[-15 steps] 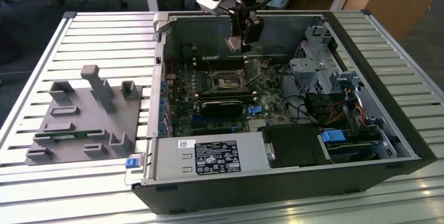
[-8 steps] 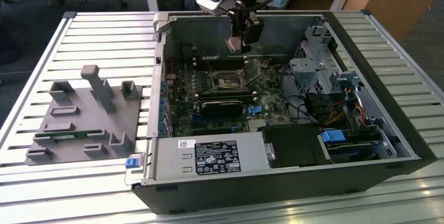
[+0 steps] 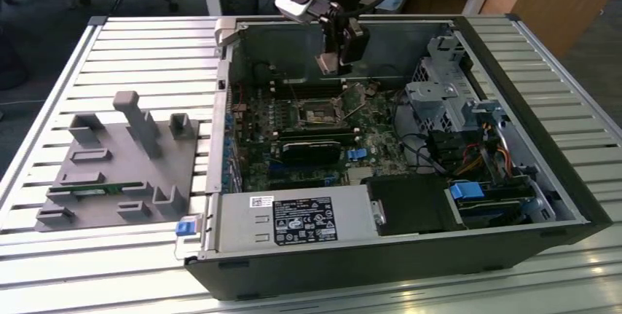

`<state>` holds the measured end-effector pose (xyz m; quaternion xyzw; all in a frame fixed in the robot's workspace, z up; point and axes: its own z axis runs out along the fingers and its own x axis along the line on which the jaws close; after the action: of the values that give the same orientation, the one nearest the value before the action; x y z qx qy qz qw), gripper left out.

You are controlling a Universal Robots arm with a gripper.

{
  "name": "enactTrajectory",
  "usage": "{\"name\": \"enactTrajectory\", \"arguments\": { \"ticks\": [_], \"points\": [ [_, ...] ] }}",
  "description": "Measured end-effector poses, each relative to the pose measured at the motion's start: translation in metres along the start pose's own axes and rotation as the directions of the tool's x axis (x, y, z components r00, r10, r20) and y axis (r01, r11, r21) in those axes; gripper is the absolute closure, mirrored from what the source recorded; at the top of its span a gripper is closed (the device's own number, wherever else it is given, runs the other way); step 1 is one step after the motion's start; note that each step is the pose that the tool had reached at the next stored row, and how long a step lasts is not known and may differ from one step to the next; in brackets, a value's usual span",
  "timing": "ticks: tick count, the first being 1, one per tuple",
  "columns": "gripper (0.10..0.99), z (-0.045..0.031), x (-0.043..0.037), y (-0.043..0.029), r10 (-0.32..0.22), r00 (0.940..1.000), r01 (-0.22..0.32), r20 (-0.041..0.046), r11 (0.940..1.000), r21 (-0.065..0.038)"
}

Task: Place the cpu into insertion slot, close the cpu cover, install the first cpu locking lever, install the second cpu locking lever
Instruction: 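Place the cpu into insertion slot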

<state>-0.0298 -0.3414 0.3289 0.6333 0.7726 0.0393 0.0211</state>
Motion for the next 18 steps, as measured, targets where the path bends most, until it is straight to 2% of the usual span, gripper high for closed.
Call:
{"name": "enactTrajectory", "arguments": {
  "ticks": [10,14,18],
  "points": [
    [0.545,0.0023,0.0001,-0.0002,0.009,1.0,-0.009,0.0007,1.0,0.0],
    [0.545,0.005,0.0001,-0.0004,0.077,0.997,-0.077,0.0067,0.997,-0.001],
    [0.545,0.0072,0.0,-0.0006,0.145,0.9894,-0.145,0.0125,0.9895,-0.003]
  ]
}}
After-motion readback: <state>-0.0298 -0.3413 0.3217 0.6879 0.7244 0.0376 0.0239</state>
